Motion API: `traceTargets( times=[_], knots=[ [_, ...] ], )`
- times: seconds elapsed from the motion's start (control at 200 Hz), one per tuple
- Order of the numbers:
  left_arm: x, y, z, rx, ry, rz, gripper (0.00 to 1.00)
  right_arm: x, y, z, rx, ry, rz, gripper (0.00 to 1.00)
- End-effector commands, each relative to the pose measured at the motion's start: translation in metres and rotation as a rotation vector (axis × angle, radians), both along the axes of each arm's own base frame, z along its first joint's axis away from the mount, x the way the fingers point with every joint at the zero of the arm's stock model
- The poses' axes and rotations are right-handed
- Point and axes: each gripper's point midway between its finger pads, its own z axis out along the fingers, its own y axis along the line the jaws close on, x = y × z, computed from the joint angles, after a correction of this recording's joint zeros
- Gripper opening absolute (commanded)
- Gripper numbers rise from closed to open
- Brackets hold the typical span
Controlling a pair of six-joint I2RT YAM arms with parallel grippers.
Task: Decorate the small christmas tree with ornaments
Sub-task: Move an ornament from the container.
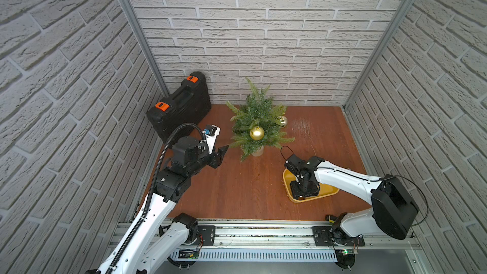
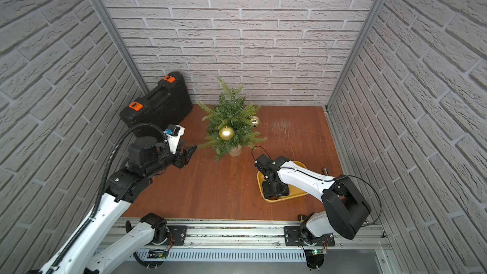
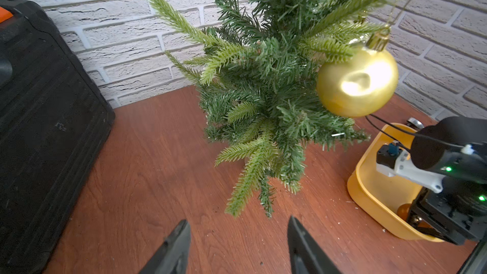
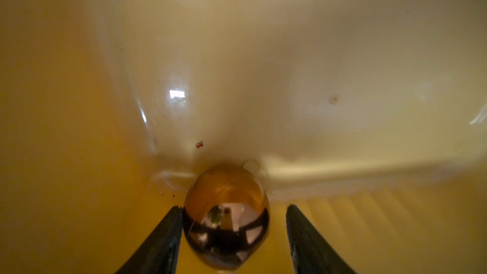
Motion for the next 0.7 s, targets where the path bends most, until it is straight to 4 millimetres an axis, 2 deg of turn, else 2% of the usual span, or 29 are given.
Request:
traceTargets(
  times=[0.0,0.14,0.265,0.505,0.695],
  knots=[
    [0.002,0.002,0.003,-0.001,-0.024,0.003,0.60,0.004,-0.001,-0.005,0.005,-0.010,-0.003,0.60],
    [0.003,0.002,0.002,0.000,-0.023,0.006,0.60,0.010,-0.007,-0.004,-0.007,-0.028,-0.014,0.55],
    [0.004,0.003,0.002,-0.001,-0.020,0.009,0.60,0.023,-0.011,0.003,-0.002,-0.072,-0.039,0.54],
    [0.005,0.004,0.001,-0.005,-0.019,0.014,0.60,0.052,-0.022,0.008,0.002,-0.123,-0.086,0.54],
    [0.005,0.005,0.001,-0.005,-0.020,0.020,0.60,0.069,-0.022,0.010,0.019,-0.157,-0.111,0.56]
  ],
)
